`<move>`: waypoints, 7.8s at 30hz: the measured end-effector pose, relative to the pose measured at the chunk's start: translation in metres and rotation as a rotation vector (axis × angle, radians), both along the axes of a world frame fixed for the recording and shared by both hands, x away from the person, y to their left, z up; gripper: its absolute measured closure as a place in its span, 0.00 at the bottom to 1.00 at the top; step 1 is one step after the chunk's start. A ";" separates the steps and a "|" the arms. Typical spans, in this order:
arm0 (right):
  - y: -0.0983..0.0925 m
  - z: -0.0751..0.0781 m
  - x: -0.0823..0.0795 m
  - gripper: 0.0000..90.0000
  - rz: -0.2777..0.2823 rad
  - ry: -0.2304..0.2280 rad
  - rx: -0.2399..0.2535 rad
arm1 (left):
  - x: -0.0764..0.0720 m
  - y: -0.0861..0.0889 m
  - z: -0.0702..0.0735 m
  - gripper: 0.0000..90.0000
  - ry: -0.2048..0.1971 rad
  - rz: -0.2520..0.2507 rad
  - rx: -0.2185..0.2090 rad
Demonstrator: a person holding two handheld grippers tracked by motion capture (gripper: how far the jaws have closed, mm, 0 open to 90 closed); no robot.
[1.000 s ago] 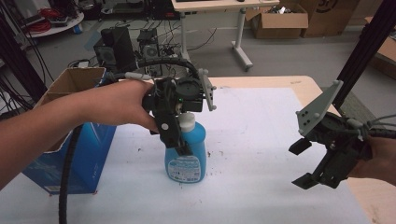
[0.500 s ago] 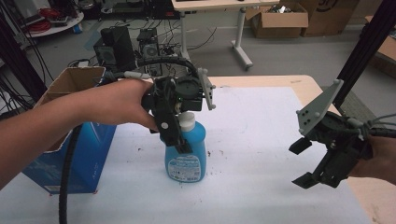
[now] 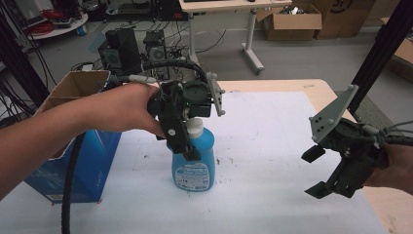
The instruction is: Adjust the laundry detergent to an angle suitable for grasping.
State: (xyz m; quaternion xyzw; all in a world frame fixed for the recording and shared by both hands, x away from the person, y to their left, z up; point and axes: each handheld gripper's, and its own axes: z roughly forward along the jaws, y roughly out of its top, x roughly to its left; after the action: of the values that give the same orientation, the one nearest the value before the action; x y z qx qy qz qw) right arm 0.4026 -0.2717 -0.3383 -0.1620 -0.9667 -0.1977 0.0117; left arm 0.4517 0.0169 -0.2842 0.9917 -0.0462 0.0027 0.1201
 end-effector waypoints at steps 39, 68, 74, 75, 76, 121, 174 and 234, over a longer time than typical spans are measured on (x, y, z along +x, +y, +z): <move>0.003 0.007 -0.002 0.21 0.051 -0.031 0.030 | -0.008 0.029 0.094 0.42 -0.050 0.452 -0.031; 0.014 0.010 0.010 0.21 0.113 -0.030 0.021 | 0.000 0.095 0.162 0.42 -0.110 1.041 -0.120; 0.016 0.011 0.013 0.21 0.122 -0.034 0.029 | -0.004 0.106 0.179 0.42 -0.125 1.124 -0.137; 0.016 0.011 0.013 0.21 0.122 -0.034 0.029 | -0.005 0.108 0.182 0.42 -0.130 1.142 -0.138; 0.016 0.011 0.013 0.21 0.124 -0.031 0.028 | -0.006 0.110 0.185 0.42 -0.135 1.155 -0.140; 0.019 0.013 0.008 0.21 0.139 -0.061 0.000 | -0.019 0.191 0.179 0.42 -0.219 1.602 -0.109; 0.021 0.008 0.011 0.21 0.116 -0.040 -0.037 | -0.013 0.217 0.026 0.42 -0.147 1.601 -0.064; 0.019 0.008 0.007 0.20 0.109 -0.027 -0.022 | -0.008 0.225 0.013 0.34 -0.075 1.603 -0.097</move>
State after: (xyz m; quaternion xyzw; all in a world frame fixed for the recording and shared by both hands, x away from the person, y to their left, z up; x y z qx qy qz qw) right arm 0.4100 -0.2526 -0.3305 -0.1063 -0.9763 -0.1882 0.0076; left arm 0.4432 0.2419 -0.2708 0.7161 0.6760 0.1234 0.1227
